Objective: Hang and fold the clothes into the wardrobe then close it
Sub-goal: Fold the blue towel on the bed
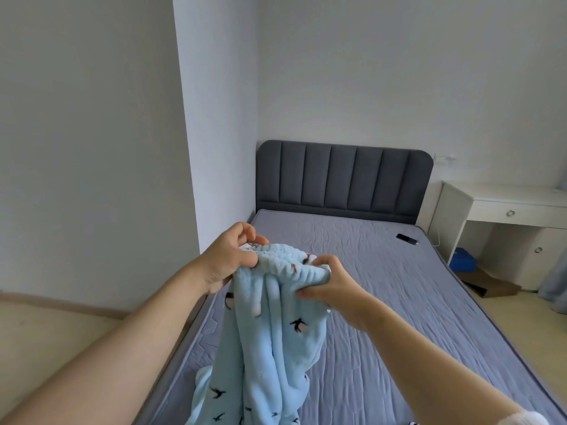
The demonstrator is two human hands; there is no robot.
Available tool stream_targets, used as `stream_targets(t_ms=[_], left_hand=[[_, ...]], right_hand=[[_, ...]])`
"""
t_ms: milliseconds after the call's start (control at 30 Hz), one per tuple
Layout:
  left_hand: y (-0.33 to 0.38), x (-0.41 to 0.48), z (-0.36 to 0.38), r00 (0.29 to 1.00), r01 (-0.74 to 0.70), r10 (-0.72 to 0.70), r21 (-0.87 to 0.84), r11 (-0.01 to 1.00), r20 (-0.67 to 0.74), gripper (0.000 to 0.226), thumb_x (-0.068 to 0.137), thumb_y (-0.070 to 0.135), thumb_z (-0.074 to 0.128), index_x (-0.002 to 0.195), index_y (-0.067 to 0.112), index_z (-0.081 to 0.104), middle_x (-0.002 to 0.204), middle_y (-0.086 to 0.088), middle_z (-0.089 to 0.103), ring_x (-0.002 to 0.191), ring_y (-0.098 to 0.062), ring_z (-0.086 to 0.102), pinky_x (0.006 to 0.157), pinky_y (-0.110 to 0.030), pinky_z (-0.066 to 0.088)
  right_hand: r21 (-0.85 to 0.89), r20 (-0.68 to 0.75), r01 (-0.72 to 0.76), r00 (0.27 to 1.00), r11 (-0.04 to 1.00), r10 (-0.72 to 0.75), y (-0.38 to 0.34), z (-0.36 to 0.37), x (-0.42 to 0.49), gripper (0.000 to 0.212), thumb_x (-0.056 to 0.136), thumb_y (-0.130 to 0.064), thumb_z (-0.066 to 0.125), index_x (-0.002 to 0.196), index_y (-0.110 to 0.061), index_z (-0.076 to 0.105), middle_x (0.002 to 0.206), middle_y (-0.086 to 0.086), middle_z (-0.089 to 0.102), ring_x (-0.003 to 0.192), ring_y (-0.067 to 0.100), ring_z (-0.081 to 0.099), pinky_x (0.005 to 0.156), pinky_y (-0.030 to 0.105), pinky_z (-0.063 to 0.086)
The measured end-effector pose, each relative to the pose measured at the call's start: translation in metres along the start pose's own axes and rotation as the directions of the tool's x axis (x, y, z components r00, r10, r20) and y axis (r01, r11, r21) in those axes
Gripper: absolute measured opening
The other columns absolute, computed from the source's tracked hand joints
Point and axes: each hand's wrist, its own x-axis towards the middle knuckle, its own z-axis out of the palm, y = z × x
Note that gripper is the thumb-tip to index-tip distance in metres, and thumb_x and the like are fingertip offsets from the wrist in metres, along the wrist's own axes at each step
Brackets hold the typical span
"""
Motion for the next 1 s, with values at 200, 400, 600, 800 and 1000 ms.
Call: stream_targets(t_ms=[200,400,600,800,1000], left_hand=[[-0.008,0.0,-0.01,0.979,0.051,-0.1,-0.262,0.964,-0.177,0.036,0.07,-0.011,0.063,0.084,0.018,0.047,0.114,-0.008,0.059,0.086,-0.018,0.058,0.071,-0.031,0.048],[-0.04,-0.019,-0.005,0.965,0.254,-0.259,0.101,0.962,0.039,0.141,0.02,0.055,0.088,0.142,0.033,0.023,0.132,0.009,0.046,0.115,-0.015,0.051,0.09,-0.035,0.047],[-0.044,0.004,-0.001,0.941,0.325,-0.287,0.247,0.913,-0.178,0.018,0.083,0.004,0.065,0.092,0.019,0.064,0.078,0.001,0.061,0.072,-0.012,0.051,0.062,-0.02,0.041],[-0.031,0.019,-0.017,0.913,0.248,-0.088,0.371,0.895,-0.397,0.014,0.083,0.025,0.068,0.087,0.013,0.061,0.075,0.0,0.054,0.075,-0.017,0.049,0.063,-0.026,0.036],[-0.017,0.028,-0.009,0.931,0.146,-0.017,0.329,0.933,-0.366,0.019,0.084,0.022,0.065,0.076,0.019,0.049,0.078,0.002,0.052,0.077,-0.015,0.049,0.066,-0.026,0.038]], right_hand=[[0.244,-0.081,0.038,0.997,0.969,-0.019,0.006,0.003,0.004,0.066,0.067,0.002,0.078,0.122,-0.019,0.046,0.112,0.01,0.06,0.098,0.026,0.062,0.083,0.042,0.055],[0.289,-0.247,0.301,0.941,0.909,-0.233,-0.009,0.005,0.011,0.029,0.068,0.015,0.063,0.083,-0.009,0.07,0.083,0.011,0.073,0.079,0.024,0.069,0.069,0.035,0.058],[0.465,-0.009,0.17,0.982,0.869,-0.187,-0.002,0.003,0.011,0.042,0.075,0.023,0.043,0.105,0.001,0.061,0.092,0.019,0.069,0.088,0.032,0.067,0.074,0.041,0.057],[0.047,-0.37,0.103,0.926,0.994,-0.079,0.005,-0.012,0.012,0.008,0.077,-0.017,0.074,0.076,-0.019,0.067,0.075,-0.003,0.068,0.073,0.013,0.062,0.062,0.025,0.051],[0.433,-0.265,0.165,0.963,0.886,-0.05,0.001,-0.011,0.012,0.015,0.086,-0.017,0.064,0.096,-0.028,0.064,0.093,0.0,0.072,0.085,0.018,0.068,0.07,0.036,0.056]])
